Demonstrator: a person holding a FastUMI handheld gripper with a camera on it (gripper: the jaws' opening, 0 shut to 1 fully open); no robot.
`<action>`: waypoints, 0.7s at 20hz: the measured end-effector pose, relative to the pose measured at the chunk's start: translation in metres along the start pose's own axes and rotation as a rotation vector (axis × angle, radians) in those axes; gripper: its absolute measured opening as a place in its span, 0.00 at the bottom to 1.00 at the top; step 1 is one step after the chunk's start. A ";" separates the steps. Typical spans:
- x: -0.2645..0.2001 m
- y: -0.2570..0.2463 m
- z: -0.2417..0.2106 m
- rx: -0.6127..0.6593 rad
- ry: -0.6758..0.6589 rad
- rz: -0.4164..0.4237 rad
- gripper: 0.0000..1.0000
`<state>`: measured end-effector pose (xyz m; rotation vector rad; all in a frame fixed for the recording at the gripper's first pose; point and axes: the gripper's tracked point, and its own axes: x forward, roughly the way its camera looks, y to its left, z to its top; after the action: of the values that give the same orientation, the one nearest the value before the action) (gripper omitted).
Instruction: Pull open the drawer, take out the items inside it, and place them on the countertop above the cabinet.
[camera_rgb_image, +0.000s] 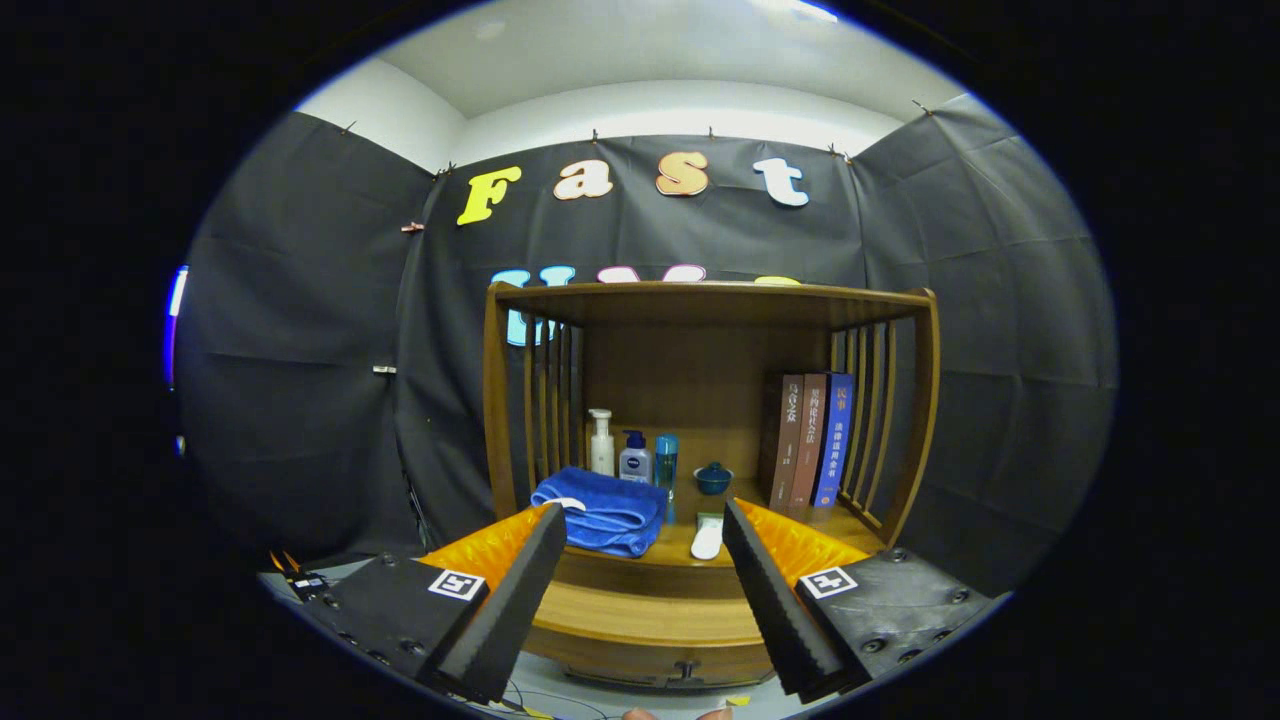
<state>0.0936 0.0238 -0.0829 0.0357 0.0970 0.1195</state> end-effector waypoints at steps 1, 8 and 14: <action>-0.006 0.000 -0.006 -0.002 -0.024 -0.012 0.98; -0.017 -0.015 -0.094 0.007 -0.041 -0.113 0.99; -0.009 -0.035 -0.177 0.042 0.066 -0.143 0.99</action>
<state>0.0709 -0.0067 -0.2600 0.0665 0.1673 -0.0246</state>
